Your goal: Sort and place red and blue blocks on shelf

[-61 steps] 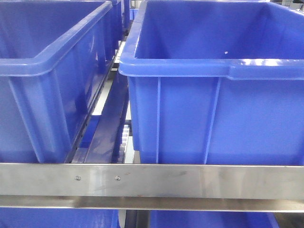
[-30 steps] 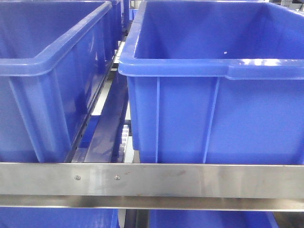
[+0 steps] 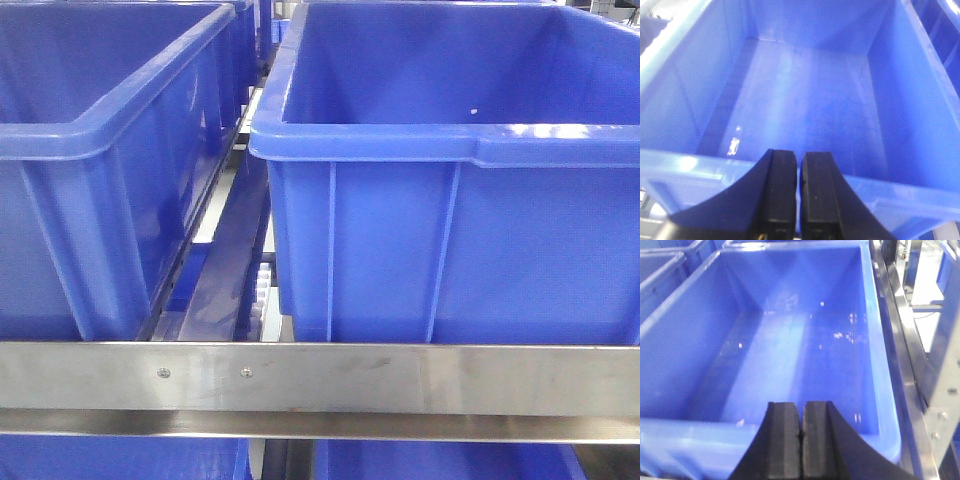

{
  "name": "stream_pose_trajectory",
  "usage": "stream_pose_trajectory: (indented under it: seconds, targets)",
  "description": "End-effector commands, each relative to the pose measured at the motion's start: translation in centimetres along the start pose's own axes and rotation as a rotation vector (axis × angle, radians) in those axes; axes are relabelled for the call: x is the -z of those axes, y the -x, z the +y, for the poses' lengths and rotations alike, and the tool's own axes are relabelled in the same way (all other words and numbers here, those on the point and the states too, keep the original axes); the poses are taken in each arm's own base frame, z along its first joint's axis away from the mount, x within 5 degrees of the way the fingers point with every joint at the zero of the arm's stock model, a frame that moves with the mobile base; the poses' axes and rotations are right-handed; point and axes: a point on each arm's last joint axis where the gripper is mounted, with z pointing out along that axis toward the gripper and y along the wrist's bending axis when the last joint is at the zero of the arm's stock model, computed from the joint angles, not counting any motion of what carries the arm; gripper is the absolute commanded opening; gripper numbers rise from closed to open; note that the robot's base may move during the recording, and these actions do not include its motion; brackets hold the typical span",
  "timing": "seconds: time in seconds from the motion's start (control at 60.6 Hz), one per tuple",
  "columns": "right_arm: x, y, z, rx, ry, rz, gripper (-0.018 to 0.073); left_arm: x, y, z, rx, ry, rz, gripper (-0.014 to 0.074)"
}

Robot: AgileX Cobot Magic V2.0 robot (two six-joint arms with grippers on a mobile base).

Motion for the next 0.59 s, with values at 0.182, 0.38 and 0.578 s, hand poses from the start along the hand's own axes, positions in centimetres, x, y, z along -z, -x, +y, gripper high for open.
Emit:
stream_pose_trajectory:
  seconds: [0.182,0.38,0.578]
  targets:
    - [0.52,1.60,0.21,0.005,0.014,-0.123,0.0056,0.33,1.33,-0.32,-0.002,-0.026,-0.086,0.0148]
    - [0.52,1.60,0.21,0.005,0.014,-0.123,0.0056,0.33,1.33,-0.32,-0.002,-0.026,-0.086,0.0148]
    - [0.52,1.60,0.21,0.005,0.014,-0.123,0.0056,0.33,1.33,-0.32,-0.002,-0.026,-0.086,0.0148]
